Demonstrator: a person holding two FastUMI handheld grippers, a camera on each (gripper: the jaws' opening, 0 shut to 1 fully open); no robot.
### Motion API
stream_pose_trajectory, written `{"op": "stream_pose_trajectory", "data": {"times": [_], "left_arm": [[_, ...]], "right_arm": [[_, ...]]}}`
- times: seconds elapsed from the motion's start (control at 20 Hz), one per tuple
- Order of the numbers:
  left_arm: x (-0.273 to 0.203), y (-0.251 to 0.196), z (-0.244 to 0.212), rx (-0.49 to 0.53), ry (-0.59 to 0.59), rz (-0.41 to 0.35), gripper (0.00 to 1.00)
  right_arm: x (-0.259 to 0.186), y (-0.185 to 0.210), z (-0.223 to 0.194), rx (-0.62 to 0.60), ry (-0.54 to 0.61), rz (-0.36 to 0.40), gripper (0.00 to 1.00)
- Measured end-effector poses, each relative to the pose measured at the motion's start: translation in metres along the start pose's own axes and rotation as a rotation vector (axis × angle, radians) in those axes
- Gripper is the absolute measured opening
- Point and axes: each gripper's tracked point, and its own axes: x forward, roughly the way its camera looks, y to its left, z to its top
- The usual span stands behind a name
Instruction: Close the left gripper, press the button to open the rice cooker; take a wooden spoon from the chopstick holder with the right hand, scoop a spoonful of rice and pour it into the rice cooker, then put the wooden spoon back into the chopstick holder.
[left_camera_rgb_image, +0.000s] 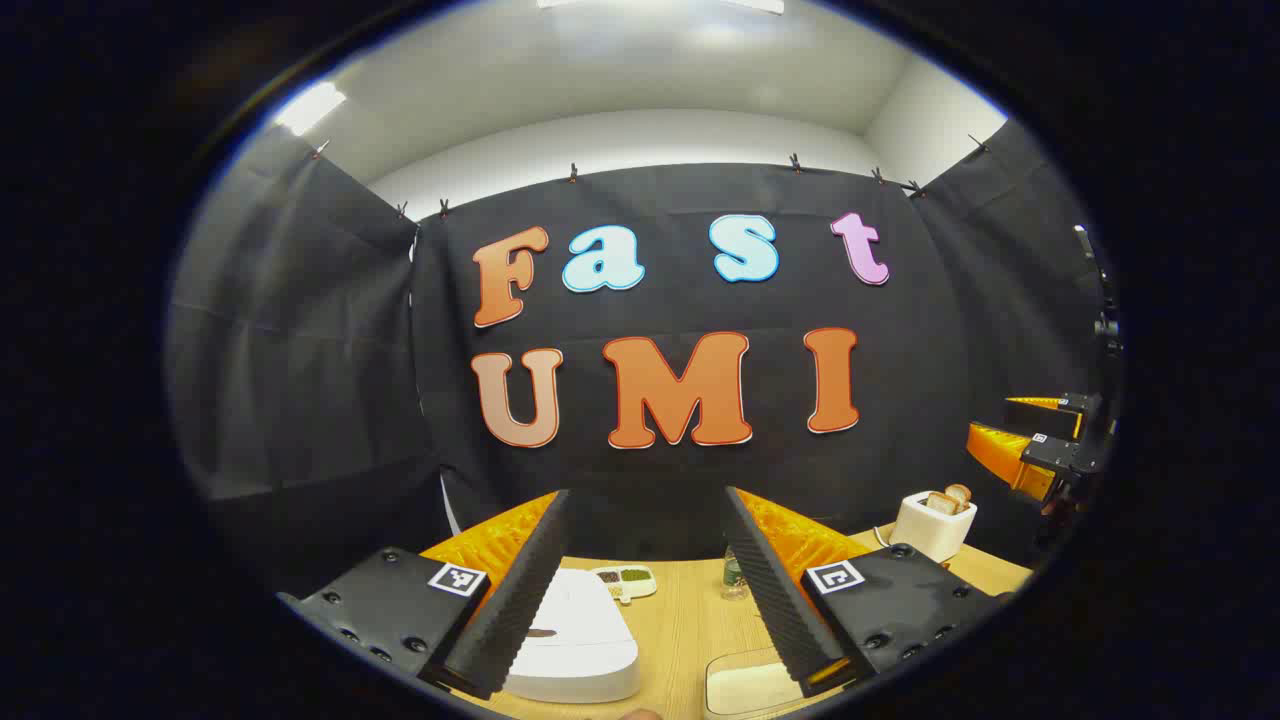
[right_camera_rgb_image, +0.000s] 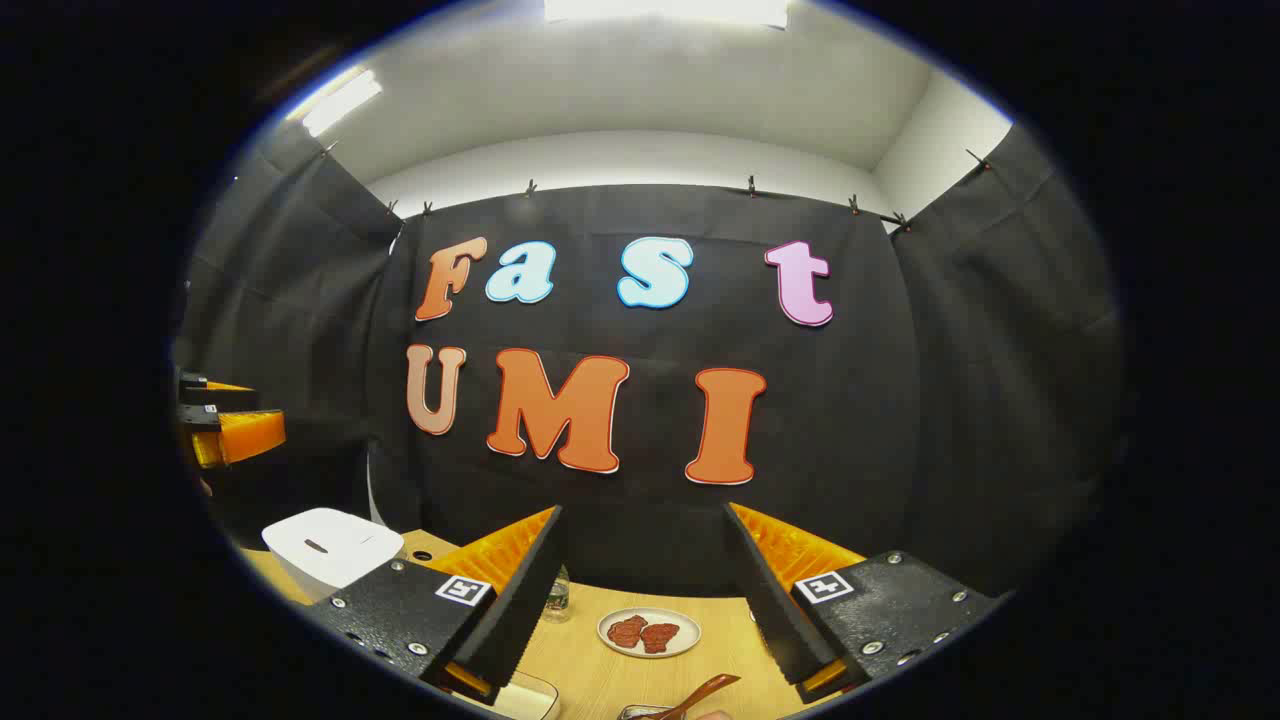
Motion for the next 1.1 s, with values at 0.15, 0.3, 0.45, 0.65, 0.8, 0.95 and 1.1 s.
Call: {"op": "stream_pose_trajectory", "data": {"times": [0.15, 0.3, 0.45, 0.65, 0.8, 0.95, 1.1], "left_arm": [[0.003, -0.008, -0.001, -0.006, 0.000, -0.017, 1.00], [0.013, -0.015, -0.006, -0.015, 0.009, -0.048, 1.00], [0.024, -0.017, -0.005, -0.015, 0.014, -0.064, 1.00], [0.039, -0.019, 0.002, -0.035, 0.004, -0.092, 1.00], [0.054, -0.018, 0.014, -0.046, -0.028, -0.100, 1.00], [0.066, -0.016, 0.031, -0.092, -0.060, -0.108, 1.00], [0.065, -0.016, 0.026, -0.122, -0.048, -0.117, 0.96]], "right_arm": [[-0.005, -0.005, -0.003, -0.020, 0.010, -0.020, 0.95], [-0.007, -0.009, -0.007, -0.044, 0.026, -0.032, 0.95], [-0.004, -0.011, -0.011, -0.051, 0.052, -0.050, 0.97], [0.003, -0.009, -0.008, -0.053, 0.058, -0.062, 0.95], [0.013, -0.006, -0.001, -0.034, 0.048, -0.067, 0.95], [0.022, -0.006, 0.004, -0.041, 0.048, -0.072, 0.95], [0.020, -0.004, 0.005, -0.013, 0.039, -0.080, 0.95]]}}
